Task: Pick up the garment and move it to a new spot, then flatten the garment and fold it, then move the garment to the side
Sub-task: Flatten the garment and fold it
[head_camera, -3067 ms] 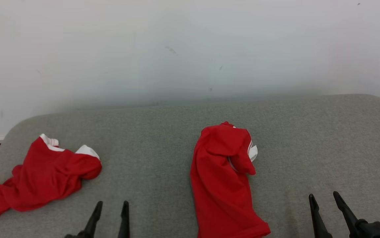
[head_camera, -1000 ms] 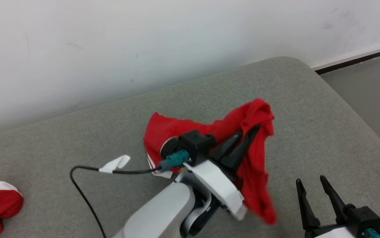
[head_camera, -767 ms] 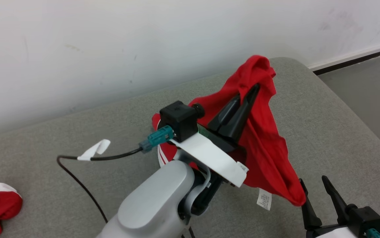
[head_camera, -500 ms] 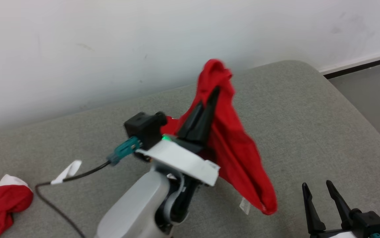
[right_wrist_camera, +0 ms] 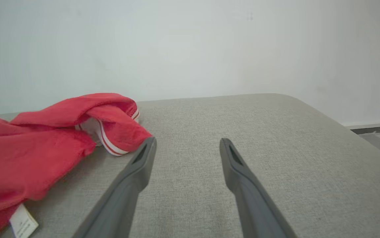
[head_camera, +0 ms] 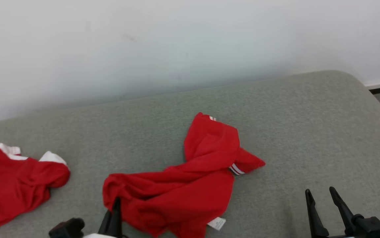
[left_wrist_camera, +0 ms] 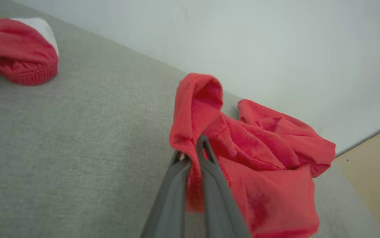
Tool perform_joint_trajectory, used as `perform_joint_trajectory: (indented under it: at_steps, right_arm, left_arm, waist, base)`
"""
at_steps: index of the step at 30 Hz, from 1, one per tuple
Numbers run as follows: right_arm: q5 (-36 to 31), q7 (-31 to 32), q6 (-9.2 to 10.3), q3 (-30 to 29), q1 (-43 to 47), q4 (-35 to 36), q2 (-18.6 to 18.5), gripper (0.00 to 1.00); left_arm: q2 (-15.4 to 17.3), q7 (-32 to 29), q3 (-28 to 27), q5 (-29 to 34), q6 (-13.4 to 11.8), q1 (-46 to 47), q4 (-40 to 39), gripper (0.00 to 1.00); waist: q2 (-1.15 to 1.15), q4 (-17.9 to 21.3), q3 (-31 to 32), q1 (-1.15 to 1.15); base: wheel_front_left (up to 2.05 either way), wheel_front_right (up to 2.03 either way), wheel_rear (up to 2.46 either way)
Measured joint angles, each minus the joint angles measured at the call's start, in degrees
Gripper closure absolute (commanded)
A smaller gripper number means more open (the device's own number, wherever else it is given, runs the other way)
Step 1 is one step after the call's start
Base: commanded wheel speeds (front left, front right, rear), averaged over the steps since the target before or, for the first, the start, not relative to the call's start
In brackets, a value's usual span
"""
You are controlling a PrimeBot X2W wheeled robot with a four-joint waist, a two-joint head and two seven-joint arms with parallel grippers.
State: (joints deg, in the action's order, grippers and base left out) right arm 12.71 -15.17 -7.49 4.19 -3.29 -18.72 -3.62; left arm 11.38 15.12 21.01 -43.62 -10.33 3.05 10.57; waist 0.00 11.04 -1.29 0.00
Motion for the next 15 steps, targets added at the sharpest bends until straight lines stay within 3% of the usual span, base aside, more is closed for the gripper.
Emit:
perform_joint_trajectory:
  at_steps: [9, 10, 11, 12, 13, 15]
  right_arm:
    - [-0.01, 0.00, 0.00, 1.79, -0.13, -0.79, -0.22, 0.00]
    - [-0.01, 0.00, 0.00, 1.94, -0.14, -0.87, -0.21, 0.00]
    - [-0.01, 0.00, 0.00, 2.05, -0.15, -0.92, -0.21, 0.00]
    - [-0.01, 0.00, 0.00, 2.19, -0.16, -0.99, -0.19, 0.00]
    - [-0.01, 0.00, 0.00, 2.35, -0.16, -1.08, -0.19, 0.00]
    - [0.05, 0.00, 0.00, 2.70, -0.15, -1.18, -0.14, 0.00]
  left_arm:
    - [-3.86, 0.01, -8.32, 4.66, 5.43, -0.05, 7.76, 1.00]
    - [-4.10, 0.01, -8.48, 5.59, 5.99, 0.44, 8.82, 0.82]
    - [-4.36, 0.01, -8.46, 6.45, 6.51, 0.87, 10.04, 0.57]
    - [-4.54, 0.01, -8.01, 6.88, 7.06, 1.24, 11.51, 0.07]
    - [-4.76, 0.01, -7.51, 7.36, 7.51, 1.38, 12.71, 0.00]
    - [-4.97, 0.01, -7.22, 7.55, 7.77, 1.59, 14.55, 0.00]
  waist:
    - [0.00, -4.25, 0.60, 0.00]
    - [0.00, -4.40, 0.69, 0.00]
    - [0.00, -4.48, 0.76, 0.00]
    - [0.00, -4.50, 0.84, 0.00]
    - [0.00, -4.45, 0.88, 0.00]
    - [0.00, -4.19, 0.87, 0.00]
  base:
    - [0.00, 0.00, 0.00]
    - [0.00, 0.00, 0.00]
    - [0.00, 0.00, 0.00]
    - [0.00, 0.00, 0.00]
    - [0.00, 0.00, 0.00]
    - [0.00, 0.00, 0.00]
